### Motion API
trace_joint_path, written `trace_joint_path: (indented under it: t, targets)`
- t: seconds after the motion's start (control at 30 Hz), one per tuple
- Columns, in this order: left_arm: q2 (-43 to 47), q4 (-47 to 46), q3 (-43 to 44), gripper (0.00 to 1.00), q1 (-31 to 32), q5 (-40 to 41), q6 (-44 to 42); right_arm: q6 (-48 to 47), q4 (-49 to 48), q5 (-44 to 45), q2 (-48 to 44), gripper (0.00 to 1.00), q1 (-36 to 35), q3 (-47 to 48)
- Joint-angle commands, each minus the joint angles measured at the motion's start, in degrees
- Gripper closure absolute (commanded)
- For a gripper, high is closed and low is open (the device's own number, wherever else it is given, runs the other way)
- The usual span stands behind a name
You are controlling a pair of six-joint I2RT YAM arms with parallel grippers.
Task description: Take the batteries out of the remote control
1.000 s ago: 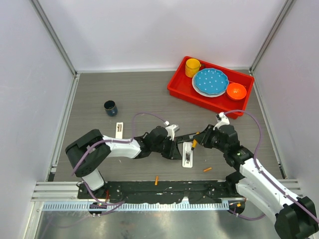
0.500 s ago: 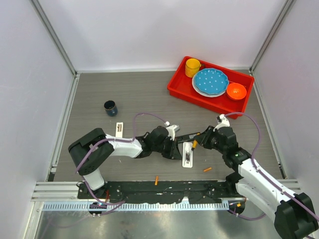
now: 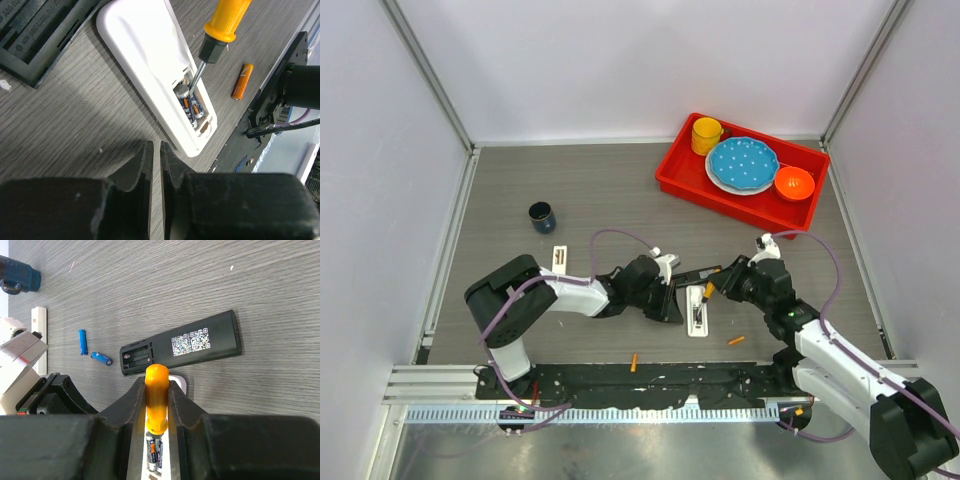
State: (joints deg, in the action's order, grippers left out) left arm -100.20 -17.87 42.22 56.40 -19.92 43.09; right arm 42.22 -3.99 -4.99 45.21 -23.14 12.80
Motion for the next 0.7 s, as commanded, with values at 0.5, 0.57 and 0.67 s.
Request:
trace_joint_path:
  t: [0.5, 0.57, 0.67]
  targets:
    - [-2.4, 1.3, 3.6, 0.91, 0.0, 1.0, -0.1, 0.6, 3.6, -2.8, 5.8, 0.99, -2.1, 8.8]
    - [-2.2, 1.6, 3.6, 0.91, 0.0, 0.9, -0.1, 0.5, 5.2, -3.0, 6.5, 0.99, -2.6, 10.0]
    - [-1.6, 2.1, 3.3, 0.91, 0.0, 1.6, -0.2, 0.6, 4.8, -2.7, 7.7, 0.99, -3.3, 11.2]
